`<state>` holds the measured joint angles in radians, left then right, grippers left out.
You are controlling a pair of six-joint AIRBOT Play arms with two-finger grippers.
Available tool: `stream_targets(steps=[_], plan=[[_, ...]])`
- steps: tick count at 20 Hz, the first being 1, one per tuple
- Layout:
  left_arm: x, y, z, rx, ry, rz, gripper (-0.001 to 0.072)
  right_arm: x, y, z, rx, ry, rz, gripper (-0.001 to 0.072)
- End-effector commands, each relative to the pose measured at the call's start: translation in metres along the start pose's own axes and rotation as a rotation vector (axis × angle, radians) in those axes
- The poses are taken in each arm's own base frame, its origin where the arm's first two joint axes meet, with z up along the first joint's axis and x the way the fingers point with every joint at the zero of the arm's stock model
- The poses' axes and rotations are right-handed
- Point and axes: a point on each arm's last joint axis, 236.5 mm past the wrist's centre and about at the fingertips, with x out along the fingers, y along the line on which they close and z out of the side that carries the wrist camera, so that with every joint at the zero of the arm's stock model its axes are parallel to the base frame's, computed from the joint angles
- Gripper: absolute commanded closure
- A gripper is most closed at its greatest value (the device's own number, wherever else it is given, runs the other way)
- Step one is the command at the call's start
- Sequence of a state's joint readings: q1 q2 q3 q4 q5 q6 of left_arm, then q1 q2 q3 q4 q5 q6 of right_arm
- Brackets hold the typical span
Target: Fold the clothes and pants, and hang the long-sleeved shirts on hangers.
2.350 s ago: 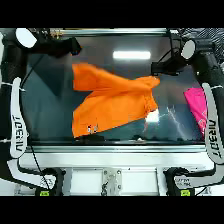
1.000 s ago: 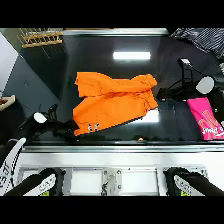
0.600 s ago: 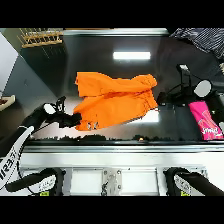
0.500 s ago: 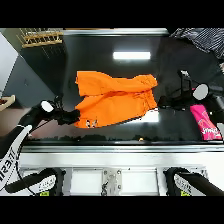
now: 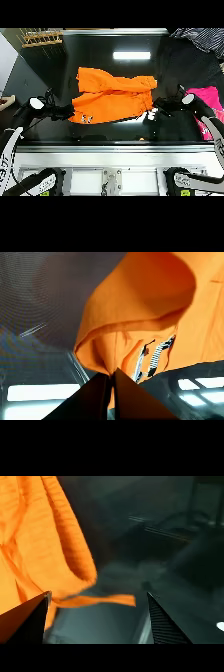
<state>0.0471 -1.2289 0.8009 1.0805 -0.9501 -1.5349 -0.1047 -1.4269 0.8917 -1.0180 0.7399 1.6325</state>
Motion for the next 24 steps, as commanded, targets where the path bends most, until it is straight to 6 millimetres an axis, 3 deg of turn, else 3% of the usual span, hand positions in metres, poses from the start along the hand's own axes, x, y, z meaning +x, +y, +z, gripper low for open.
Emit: stream_targets(steps=[1,5,6,8,10,12,13,15,16,18,20,22,24], plan=[[-0.002,-0.001,0.000,0.002,-0.003,-0.002,0.0701,0.030,0.017,0.000,0.042,-0.003,0.091,0.0059],[-0.002,-0.001,0.001,0.002,-0.003,-0.002,0.0701,0.036,0.025,0.001,0.027,-0.026,0.100,0.0063],[-0.002,-0.001,0.001,0.002,-0.003,-0.002,0.0701,0.036,0.026,0.002,0.030,-0.030,0.101,0.0163],[-0.002,-0.001,0.001,0.002,-0.003,-0.002,0.0701,0.037,0.027,0.001,0.023,-0.028,0.101,0.0514],[-0.002,-0.001,0.001,0.002,-0.003,-0.002,0.0701,0.034,0.029,-0.003,-0.052,-0.014,0.107,0.0699],[-0.011,-0.003,0.009,0.006,-0.030,-0.007,0.0701,0.020,0.037,0.000,-0.157,-0.013,0.105,0.0700],[-0.027,-0.007,0.023,0.013,-0.082,-0.016,0.0701,0.005,0.043,0.008,-0.238,-0.031,0.088,0.0700],[-0.090,-0.027,0.066,0.048,-0.260,-0.050,0.0702,-0.049,0.064,0.035,-0.435,-0.105,0.041,0.0700],[-0.136,-0.042,0.087,0.080,-0.371,-0.069,0.0702,-0.088,0.080,0.049,-0.523,-0.159,0.022,0.0700],[-0.239,-0.080,0.107,0.168,-0.599,-0.103,0.0702,-0.176,0.121,0.065,-0.635,-0.301,0.036,0.0700],[-0.343,-0.120,0.099,0.270,-0.830,-0.135,0.0701,-0.267,0.161,0.063,-0.700,-0.483,0.095,0.0700],[-0.431,-0.157,0.065,0.367,-1.040,-0.169,0.0701,-0.349,0.185,0.044,-0.707,-0.652,0.168,0.0700],[-0.493,-0.180,0.020,0.440,-1.198,-0.194,0.0701,-0.407,0.191,0.013,-0.711,-0.769,0.219,0.0700]])
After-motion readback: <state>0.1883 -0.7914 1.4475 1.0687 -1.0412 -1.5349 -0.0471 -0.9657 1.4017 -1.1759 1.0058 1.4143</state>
